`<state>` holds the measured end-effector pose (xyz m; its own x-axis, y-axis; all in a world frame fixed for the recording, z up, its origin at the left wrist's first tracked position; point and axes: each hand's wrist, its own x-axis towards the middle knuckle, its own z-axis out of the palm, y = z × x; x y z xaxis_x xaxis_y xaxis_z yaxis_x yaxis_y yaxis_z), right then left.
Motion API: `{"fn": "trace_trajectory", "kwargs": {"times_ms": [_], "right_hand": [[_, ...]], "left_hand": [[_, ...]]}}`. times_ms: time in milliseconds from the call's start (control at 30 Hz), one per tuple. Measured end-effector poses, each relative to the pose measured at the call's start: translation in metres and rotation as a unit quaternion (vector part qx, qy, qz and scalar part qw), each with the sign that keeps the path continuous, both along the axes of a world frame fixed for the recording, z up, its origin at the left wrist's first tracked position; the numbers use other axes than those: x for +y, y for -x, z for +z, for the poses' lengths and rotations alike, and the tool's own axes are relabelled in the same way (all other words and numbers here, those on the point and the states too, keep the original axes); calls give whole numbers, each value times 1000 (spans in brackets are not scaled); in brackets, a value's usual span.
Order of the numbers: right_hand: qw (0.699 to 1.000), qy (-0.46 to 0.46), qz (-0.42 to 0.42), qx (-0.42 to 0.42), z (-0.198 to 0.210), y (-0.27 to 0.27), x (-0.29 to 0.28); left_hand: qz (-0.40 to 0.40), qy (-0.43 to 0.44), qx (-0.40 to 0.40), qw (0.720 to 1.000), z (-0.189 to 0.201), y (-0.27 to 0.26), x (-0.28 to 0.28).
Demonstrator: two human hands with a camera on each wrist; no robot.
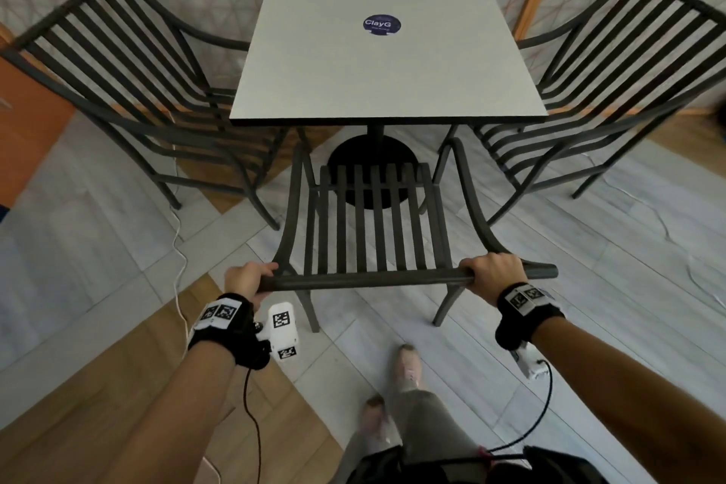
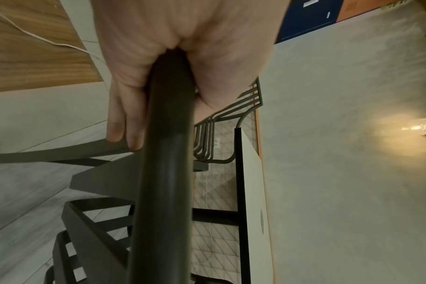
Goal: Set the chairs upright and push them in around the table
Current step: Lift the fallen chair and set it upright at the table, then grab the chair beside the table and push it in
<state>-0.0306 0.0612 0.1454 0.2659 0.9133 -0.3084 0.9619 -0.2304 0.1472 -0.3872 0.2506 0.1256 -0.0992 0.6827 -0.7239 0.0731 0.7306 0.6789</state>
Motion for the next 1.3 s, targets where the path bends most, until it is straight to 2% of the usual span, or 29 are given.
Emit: {"fn": "trace_trajectory", "kwargs": {"times_ms": [100,333,500,700,867,1000,1200,1300], "right_hand": [[1000,-1,10,5,-1,-12,36],[1000,-8,20,18,1,-41,100],[999,-9,21,27,-2,-56,120],[999,-25,18,32,-1,-79,144],[999,-25,20,37,0,-79,143],[998,-12,1,62,6,-69,150],[987,98,87,92,36,-9,191],[969,109,172,136,67,26,229]], "left_hand": [[5,-24,11,1000,17,-19,27],[5,-36,41,998,19,-47,90],[-8,-41,60,997,17,-63,120],[-4,-38,44,998,14,-87,149],[-10,-33,33,999,9,-92,148],[-44,-39,37,998,4,-88,148],[-180,2,54,982,18,-66,163],[-233,25,61,970,30,-39,184]]}}
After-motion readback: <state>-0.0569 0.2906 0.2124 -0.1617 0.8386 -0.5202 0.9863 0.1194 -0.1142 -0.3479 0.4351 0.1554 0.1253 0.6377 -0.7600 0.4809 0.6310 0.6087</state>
